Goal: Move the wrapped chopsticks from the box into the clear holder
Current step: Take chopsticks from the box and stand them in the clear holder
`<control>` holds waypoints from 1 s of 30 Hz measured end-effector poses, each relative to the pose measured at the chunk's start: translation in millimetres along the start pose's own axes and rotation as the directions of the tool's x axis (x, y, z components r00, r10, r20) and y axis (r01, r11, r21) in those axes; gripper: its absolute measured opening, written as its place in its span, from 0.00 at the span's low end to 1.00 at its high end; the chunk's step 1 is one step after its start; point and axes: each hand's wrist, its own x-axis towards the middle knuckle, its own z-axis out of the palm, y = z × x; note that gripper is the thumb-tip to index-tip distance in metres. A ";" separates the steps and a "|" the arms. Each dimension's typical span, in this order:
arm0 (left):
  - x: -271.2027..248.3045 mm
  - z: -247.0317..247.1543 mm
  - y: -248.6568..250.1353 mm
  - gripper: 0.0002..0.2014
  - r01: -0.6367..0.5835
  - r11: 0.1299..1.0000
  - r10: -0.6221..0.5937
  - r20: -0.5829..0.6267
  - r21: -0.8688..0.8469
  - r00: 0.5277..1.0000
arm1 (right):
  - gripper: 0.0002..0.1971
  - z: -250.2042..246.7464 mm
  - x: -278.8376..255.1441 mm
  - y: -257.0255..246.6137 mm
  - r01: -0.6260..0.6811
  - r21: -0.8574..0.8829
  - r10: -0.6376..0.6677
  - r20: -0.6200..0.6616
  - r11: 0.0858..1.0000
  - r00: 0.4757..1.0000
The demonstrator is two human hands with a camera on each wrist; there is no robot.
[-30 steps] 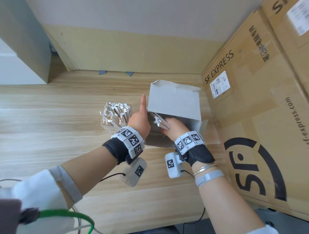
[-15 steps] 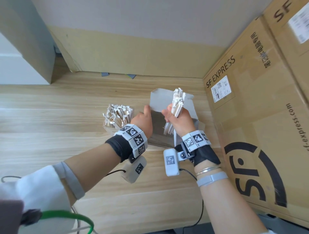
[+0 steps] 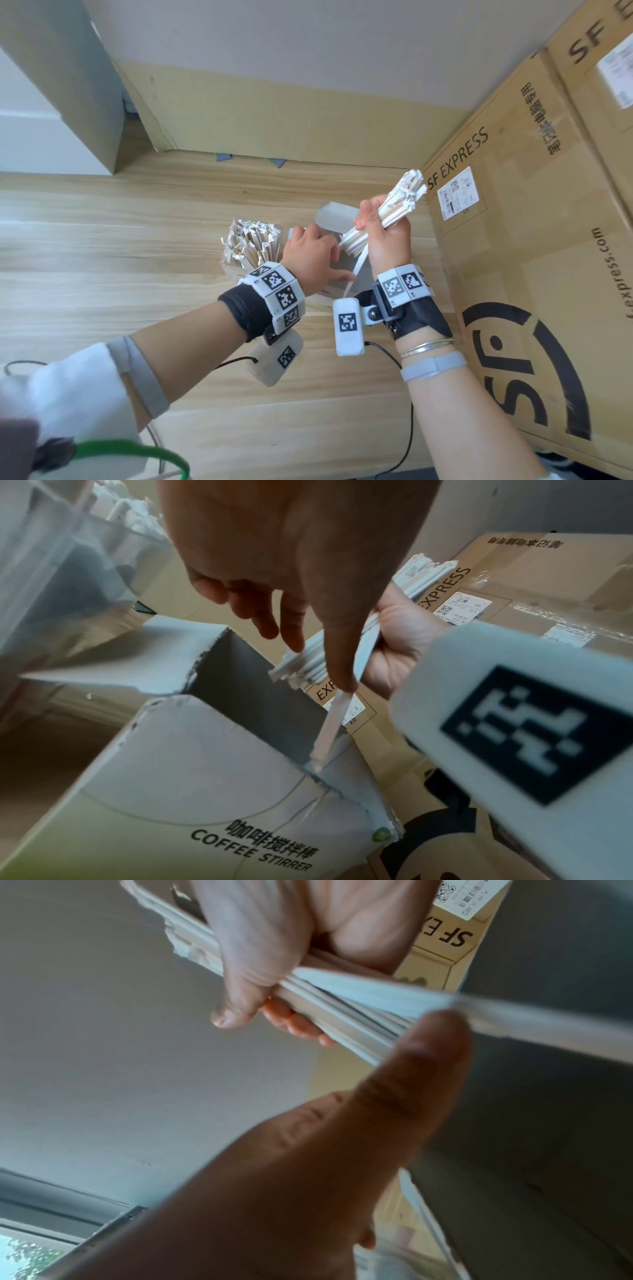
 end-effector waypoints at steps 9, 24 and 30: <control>0.3 -3.5 0.6 0.08 -0.115 0.993 0.117 0.155 -0.019 0.981 | 0.12 5.7 1.6 -7.5 0.006 0.069 -0.002 -0.057 0.998 0.998; -0.8 -31.7 -16.4 0.14 -0.017 0.996 -0.003 -0.237 -0.084 0.972 | 0.13 24.6 -14.2 -12.5 -0.042 0.011 0.041 0.034 0.999 0.999; -6.2 -56.1 -46.0 0.22 0.176 0.983 -0.166 -0.165 0.049 0.972 | 0.14 37.5 -12.7 -22.0 0.004 0.000 -0.004 0.060 1.000 0.998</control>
